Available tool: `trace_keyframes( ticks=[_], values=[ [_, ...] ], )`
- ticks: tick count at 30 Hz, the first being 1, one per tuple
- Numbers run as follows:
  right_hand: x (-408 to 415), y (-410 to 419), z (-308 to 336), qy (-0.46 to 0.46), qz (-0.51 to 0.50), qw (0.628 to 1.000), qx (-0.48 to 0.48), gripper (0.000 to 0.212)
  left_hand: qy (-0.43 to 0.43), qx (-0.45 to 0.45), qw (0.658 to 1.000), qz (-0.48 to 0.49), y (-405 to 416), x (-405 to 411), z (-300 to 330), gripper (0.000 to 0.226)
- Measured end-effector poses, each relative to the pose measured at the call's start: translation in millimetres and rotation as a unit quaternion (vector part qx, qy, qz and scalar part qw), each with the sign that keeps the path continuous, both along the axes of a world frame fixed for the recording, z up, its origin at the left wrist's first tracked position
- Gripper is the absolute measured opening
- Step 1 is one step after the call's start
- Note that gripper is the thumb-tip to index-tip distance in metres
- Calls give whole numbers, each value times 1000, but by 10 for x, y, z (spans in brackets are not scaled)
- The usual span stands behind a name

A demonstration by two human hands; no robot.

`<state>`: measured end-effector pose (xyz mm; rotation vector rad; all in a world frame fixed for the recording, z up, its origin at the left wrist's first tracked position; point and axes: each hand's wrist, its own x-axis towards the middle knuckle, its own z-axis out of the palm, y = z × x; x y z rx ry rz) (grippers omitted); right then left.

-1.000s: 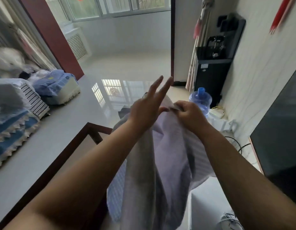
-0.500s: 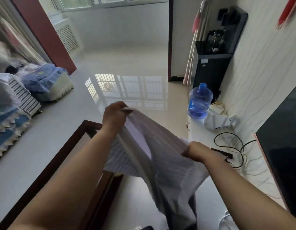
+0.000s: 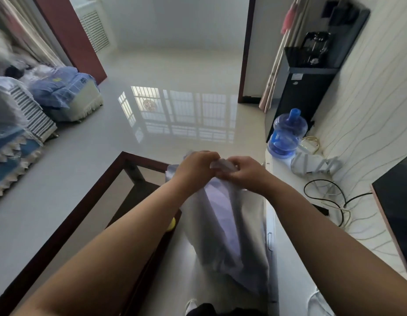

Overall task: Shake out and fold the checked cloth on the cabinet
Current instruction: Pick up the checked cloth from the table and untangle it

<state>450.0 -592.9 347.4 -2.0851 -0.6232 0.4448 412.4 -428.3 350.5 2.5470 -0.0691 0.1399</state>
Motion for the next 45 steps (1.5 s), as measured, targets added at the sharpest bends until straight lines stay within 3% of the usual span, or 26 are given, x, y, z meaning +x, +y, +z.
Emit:
trace_keyframes(
  ticks=[4,8,11,14,17,21,25,28,31,35,38,41,43,45],
  values=[
    [14,-104,-21,56,72,993,-69,42,9,1,1000,-10,14,-4,-43,17],
    [31,-120,-74,110,92,987,-66,46,12,-17,1000,6,78,-22,-56,11],
    [18,-121,-193,95,42,990,-97,41,11,-26,999,43,200,-36,-39,5],
    [8,-141,-336,99,29,991,-87,22,25,-29,997,59,347,-46,-5,5],
    [24,-176,-472,87,26,980,-177,23,16,-79,989,121,554,-29,97,18],
    [82,-401,-689,84,-8,958,-276,16,-22,-133,971,196,915,4,290,14],
    [110,-609,-680,109,-125,972,-165,20,-7,-216,939,268,1199,-1,253,12],
    [197,-535,-468,107,-204,970,-71,29,-12,-231,910,344,1247,-60,95,25],
    [202,-189,-203,126,-227,966,3,22,-9,-336,865,372,1010,-142,-35,43],
    [22,372,-49,166,-207,962,61,11,-53,-440,824,354,420,-272,-56,31],
    [-180,643,-57,263,-194,936,131,8,-51,-496,808,315,34,-403,-28,24],
    [-352,668,-91,357,-154,901,194,8,-25,-479,827,294,-100,-533,-11,9],
    [-381,550,-135,430,-105,860,252,25,40,-497,830,251,-60,-596,8,15],
    [-366,391,-195,473,-51,830,292,29,114,-516,826,195,31,-642,31,19]
  ],
)
